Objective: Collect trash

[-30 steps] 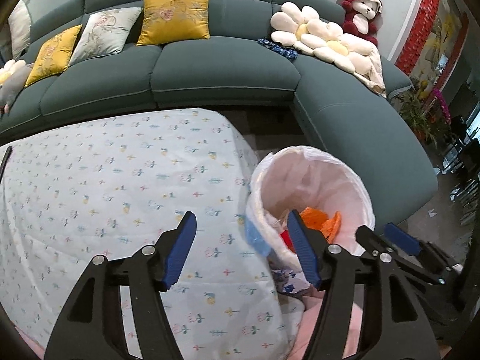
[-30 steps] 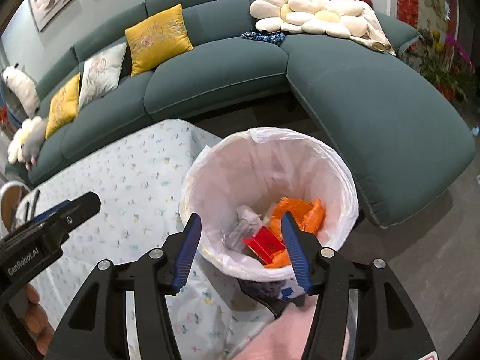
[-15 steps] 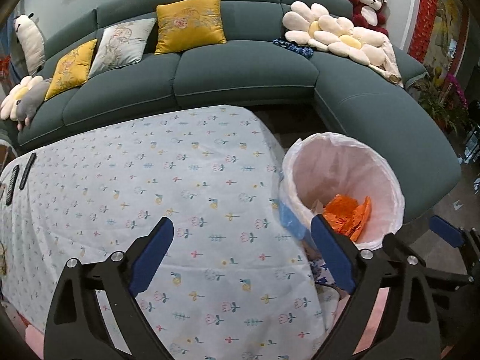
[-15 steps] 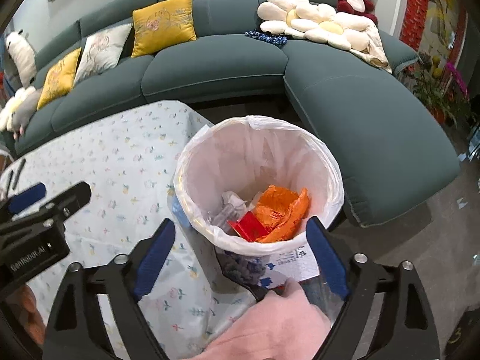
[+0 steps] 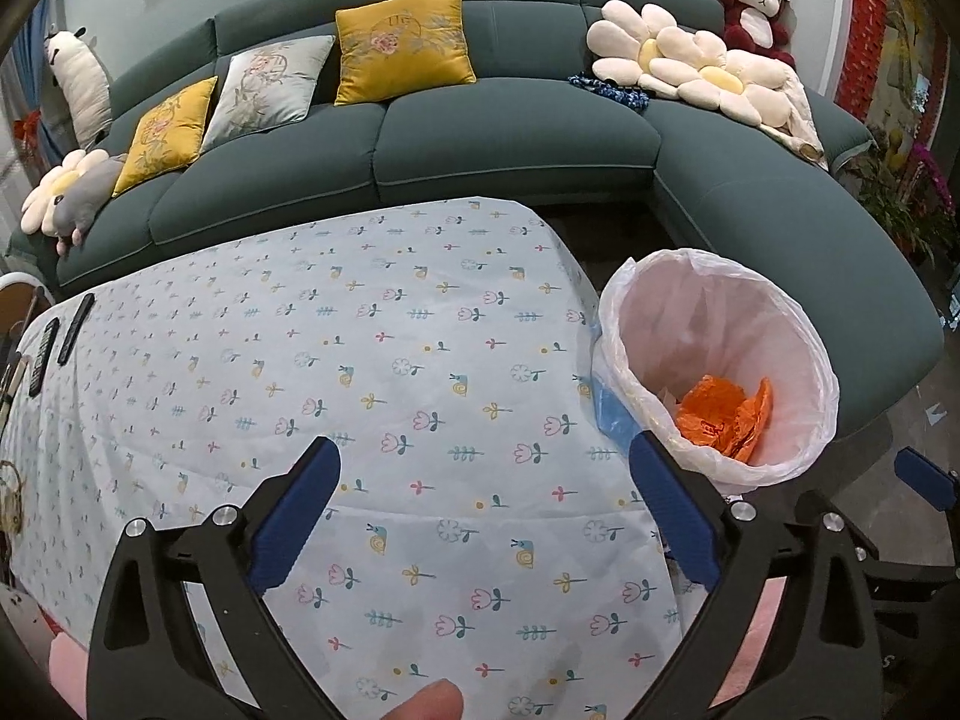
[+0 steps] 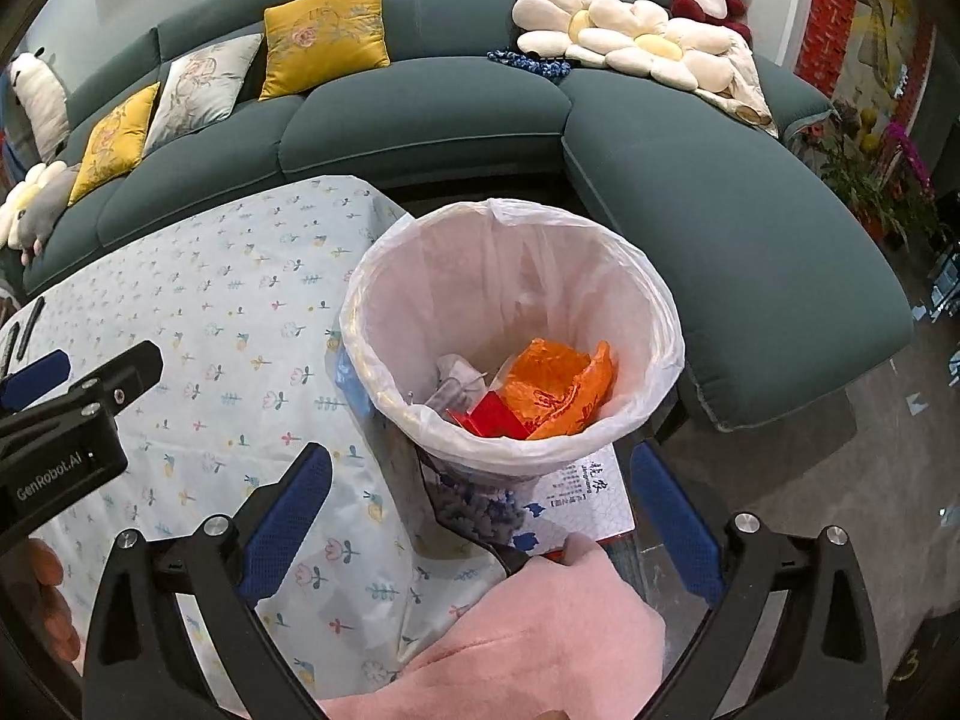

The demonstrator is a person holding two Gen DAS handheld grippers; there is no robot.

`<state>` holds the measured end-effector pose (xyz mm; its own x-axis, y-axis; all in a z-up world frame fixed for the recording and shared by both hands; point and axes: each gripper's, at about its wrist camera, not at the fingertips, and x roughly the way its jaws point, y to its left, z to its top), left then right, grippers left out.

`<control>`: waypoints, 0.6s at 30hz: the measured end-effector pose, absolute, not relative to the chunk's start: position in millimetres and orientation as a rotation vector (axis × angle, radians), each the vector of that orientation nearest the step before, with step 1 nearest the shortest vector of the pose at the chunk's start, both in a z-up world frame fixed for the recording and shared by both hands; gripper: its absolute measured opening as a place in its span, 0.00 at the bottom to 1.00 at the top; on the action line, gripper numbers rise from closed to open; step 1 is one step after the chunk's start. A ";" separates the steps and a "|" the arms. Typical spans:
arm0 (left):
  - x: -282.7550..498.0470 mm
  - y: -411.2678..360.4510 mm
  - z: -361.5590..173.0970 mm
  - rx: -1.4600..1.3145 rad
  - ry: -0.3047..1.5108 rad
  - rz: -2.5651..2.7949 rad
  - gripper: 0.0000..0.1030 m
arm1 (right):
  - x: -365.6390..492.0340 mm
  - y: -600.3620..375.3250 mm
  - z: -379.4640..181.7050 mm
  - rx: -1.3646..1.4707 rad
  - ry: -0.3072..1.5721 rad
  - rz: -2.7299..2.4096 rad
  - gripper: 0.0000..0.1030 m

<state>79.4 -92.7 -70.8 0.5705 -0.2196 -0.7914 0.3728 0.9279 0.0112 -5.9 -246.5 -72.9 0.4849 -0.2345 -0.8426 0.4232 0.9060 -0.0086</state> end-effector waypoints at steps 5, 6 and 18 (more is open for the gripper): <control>74.0 -94.0 -72.6 0.204 0.886 -0.351 0.90 | -9.0 -246.9 -74.6 0.225 0.985 -0.406 0.93; 72.6 -95.0 -73.3 0.210 0.884 -0.349 0.90 | -9.8 -247.0 -74.8 0.229 0.985 -0.405 0.93; 67.3 -100.1 -77.5 0.226 0.891 -0.319 0.90 | -14.9 -247.7 -77.7 0.231 0.987 -0.407 0.93</control>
<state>67.3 -100.1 -77.5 0.5860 -0.1781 -0.7905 0.3645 0.9292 0.0608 -14.9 -247.7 -77.7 0.4849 -0.2276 -0.8445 0.4340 0.9009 0.0064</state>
